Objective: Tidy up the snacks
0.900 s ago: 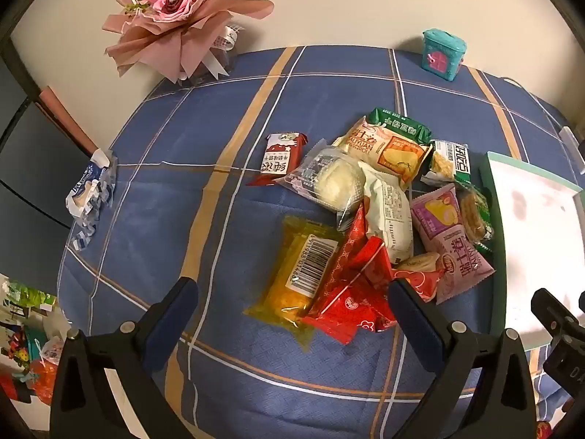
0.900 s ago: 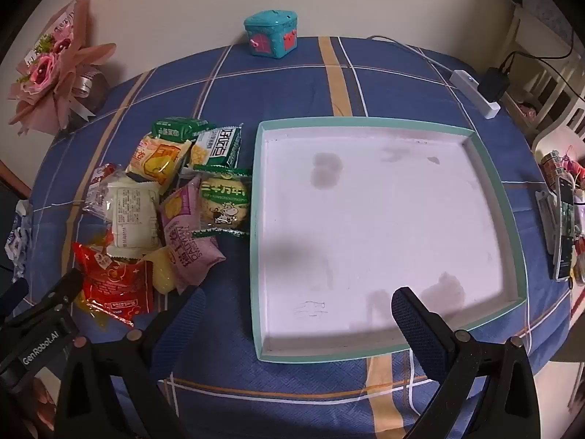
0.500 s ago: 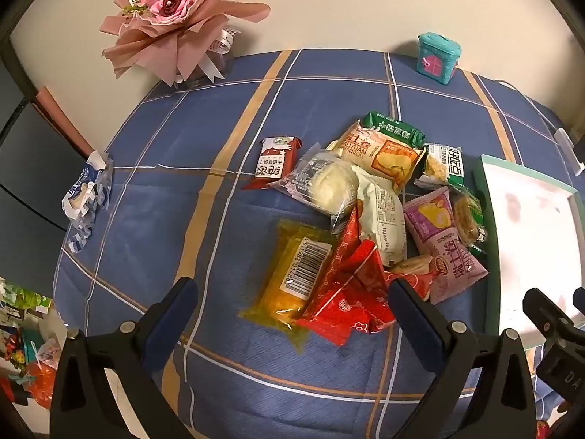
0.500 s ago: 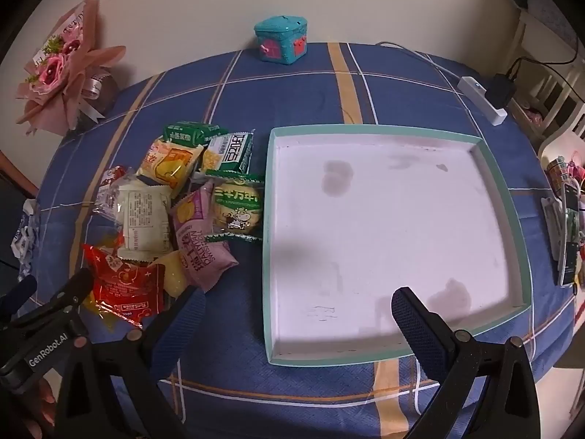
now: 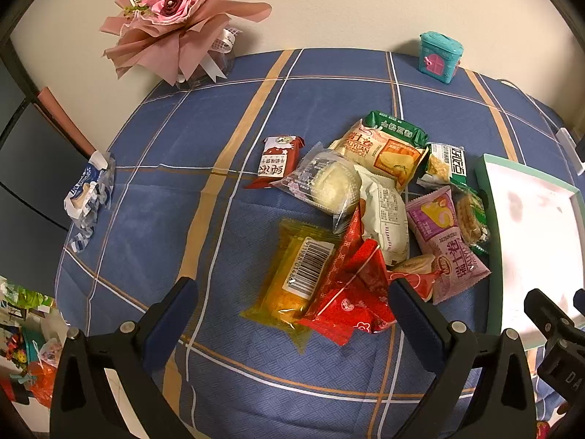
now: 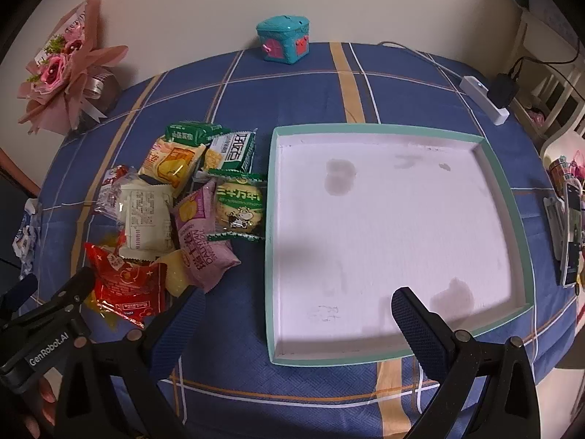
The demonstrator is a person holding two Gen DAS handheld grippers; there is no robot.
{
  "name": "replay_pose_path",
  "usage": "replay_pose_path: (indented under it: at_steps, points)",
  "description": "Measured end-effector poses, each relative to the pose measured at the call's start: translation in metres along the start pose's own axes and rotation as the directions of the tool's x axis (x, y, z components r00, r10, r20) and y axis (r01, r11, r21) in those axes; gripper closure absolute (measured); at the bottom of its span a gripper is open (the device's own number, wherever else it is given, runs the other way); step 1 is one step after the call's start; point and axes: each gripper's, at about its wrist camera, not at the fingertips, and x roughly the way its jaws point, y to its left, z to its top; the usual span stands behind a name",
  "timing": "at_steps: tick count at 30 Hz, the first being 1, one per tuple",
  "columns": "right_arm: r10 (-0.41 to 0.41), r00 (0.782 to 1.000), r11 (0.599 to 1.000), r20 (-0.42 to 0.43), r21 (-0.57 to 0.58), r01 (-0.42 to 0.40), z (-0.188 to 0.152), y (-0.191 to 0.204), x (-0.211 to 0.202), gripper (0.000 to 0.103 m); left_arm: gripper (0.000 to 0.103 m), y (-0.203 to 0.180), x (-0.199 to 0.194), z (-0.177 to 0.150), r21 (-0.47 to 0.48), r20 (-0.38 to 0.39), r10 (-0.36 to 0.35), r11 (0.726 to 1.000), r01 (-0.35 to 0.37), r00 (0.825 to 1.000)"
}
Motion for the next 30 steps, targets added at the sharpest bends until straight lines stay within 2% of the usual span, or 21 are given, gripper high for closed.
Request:
replay_pose_path:
  at_steps: [30]
  points:
    - [-0.035,0.999,0.999,-0.030,-0.005,0.035,-0.0048,0.0008,0.0070,0.000,0.000,0.0002,-0.0012,-0.0006,-0.007,0.005,-0.006,1.000,0.006,1.000]
